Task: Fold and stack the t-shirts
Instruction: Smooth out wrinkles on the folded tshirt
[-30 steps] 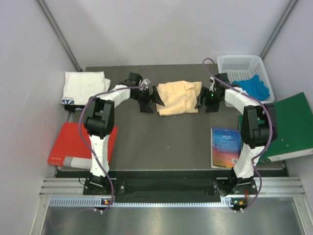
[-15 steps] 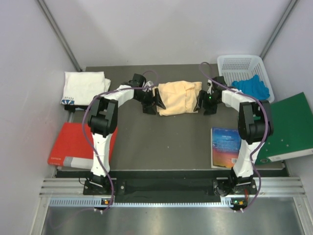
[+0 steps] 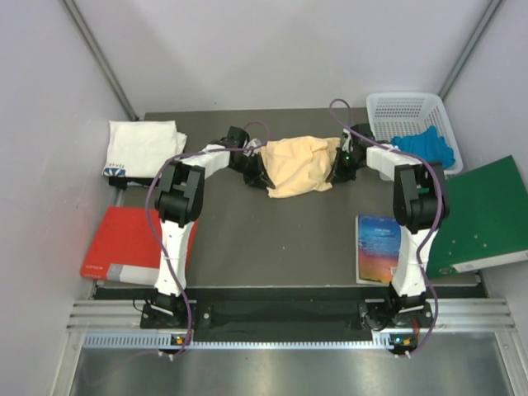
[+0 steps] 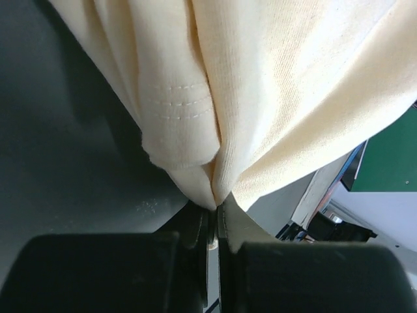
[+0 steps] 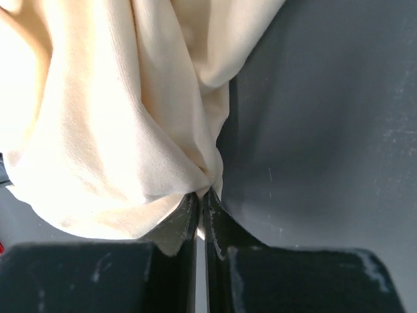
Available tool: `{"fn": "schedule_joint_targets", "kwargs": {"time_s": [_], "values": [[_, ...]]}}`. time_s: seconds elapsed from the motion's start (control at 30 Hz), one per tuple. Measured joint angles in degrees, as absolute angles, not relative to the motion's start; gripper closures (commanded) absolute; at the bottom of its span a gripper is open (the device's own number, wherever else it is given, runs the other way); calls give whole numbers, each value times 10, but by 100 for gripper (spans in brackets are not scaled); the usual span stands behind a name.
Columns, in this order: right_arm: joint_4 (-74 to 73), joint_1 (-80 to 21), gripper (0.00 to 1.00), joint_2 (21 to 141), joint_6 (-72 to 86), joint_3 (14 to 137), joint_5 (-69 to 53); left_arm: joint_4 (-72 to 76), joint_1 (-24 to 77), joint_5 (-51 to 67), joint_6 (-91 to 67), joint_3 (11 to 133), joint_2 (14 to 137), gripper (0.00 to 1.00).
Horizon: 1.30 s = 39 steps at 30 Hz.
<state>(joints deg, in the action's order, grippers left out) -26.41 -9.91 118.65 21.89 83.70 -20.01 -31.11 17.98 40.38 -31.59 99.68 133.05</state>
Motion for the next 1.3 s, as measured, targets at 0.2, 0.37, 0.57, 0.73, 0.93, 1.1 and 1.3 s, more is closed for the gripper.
{"fn": "schedule_joint_targets", "kwargs": {"time_s": [0.2,0.37,0.57,0.73,0.93,1.1,1.3], "values": [[-289,-100,100,1180,216,837,-190,-313,172,402,-316,997,1331,100],[-318,-104,100,1156,212,832,-169,-314,166,402,-316,997,1330,100],[-342,-109,100,1142,205,834,-134,-319,166,399,-312,997,1330,100],[-365,-112,100,1142,196,838,-112,-325,165,398,-311,997,1330,100],[-382,-117,100,1143,190,845,-90,-330,165,399,-309,997,1330,100],[-401,-118,100,1166,190,865,-80,-333,165,401,-304,997,1330,100],[-413,-121,100,1178,190,875,-63,-333,165,401,-300,997,1330,100]]}}
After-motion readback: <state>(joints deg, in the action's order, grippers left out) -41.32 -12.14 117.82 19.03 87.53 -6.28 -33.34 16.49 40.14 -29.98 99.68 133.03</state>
